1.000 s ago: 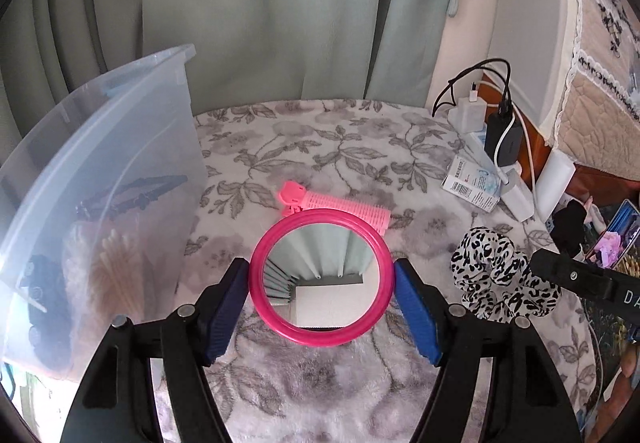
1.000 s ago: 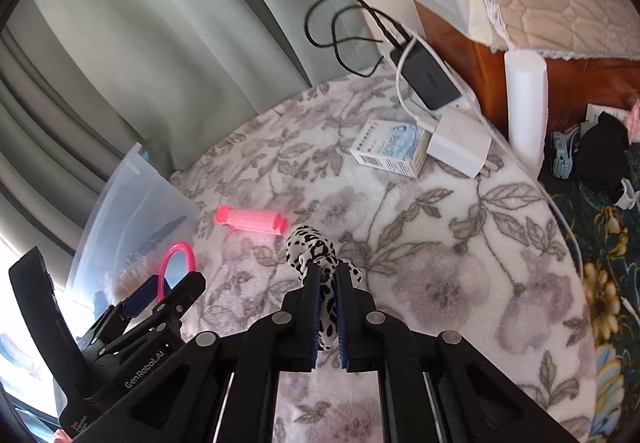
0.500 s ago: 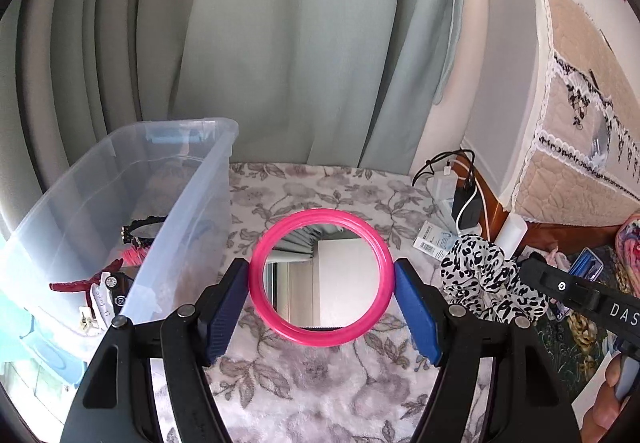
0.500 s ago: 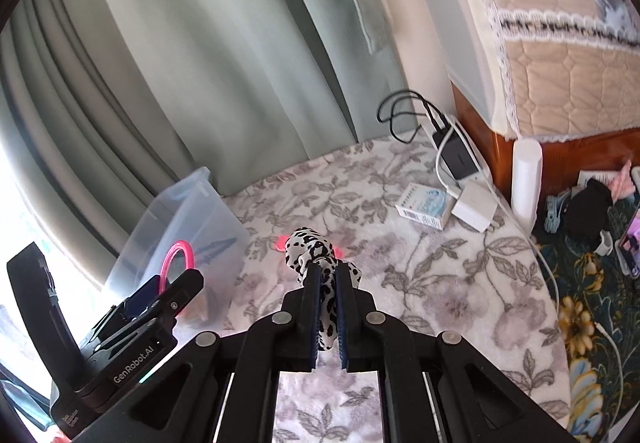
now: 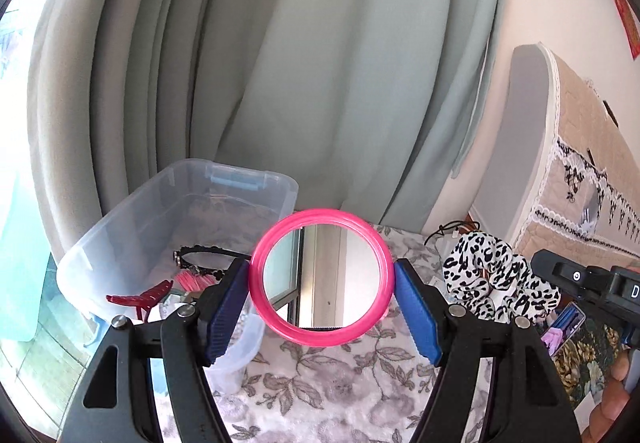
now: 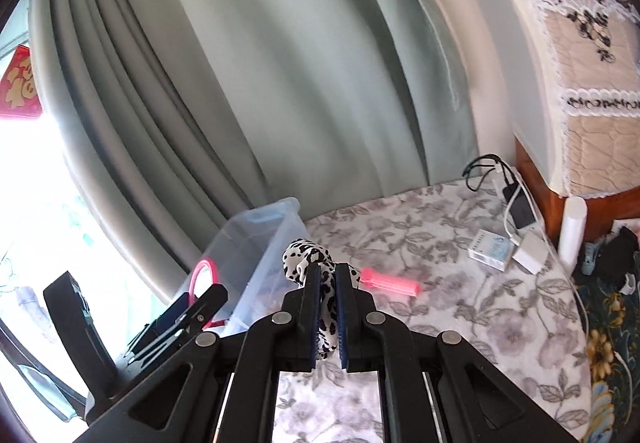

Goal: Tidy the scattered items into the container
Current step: 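Lift and carry the mirror and scrunchie over the clear box with both tools, then open both tools to drop the mirror and scrunchie into the box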

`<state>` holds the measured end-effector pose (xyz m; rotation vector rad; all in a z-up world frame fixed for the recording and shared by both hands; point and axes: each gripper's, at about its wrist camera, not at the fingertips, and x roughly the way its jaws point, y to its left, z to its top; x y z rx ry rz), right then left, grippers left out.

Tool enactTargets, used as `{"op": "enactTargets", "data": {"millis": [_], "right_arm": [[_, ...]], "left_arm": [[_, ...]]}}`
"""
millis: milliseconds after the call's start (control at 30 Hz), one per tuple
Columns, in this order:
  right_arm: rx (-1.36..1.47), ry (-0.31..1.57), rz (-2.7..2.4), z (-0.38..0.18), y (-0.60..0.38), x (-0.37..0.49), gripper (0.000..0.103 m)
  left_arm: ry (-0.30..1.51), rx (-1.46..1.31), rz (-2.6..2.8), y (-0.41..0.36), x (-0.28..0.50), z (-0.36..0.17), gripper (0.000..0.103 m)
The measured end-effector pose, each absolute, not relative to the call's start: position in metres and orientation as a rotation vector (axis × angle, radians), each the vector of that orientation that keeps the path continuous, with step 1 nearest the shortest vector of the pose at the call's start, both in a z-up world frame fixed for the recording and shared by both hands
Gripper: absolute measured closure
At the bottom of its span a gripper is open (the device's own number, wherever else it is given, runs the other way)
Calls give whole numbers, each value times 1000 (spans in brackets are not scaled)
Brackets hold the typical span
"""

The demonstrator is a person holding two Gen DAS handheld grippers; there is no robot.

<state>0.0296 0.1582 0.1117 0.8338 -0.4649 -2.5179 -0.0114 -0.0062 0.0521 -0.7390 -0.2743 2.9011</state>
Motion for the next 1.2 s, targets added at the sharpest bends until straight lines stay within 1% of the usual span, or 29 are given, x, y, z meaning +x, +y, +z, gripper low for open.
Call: {"op": "enactTargets", "data": {"millis": [233, 433, 567, 833, 1200], "right_arm": [[794, -408, -2416, 125, 106, 14, 95], [843, -358, -2344, 112, 67, -2, 95], [879, -340, -2298, 102, 42, -13, 95], [913, -343, -2258, 88, 4, -45, 95], [1026, -284, -2245, 50, -24, -78, 95]], "left_arm": [[-392, -703, 2986, -57, -7, 55, 29], [-504, -722, 3038, -96, -12, 42, 29], [-546, -721, 3052, -113, -19, 37, 29], [-568, -730, 3079, -130, -45, 31, 29], [-539, -865, 3073, -121, -92, 5, 29]]}}
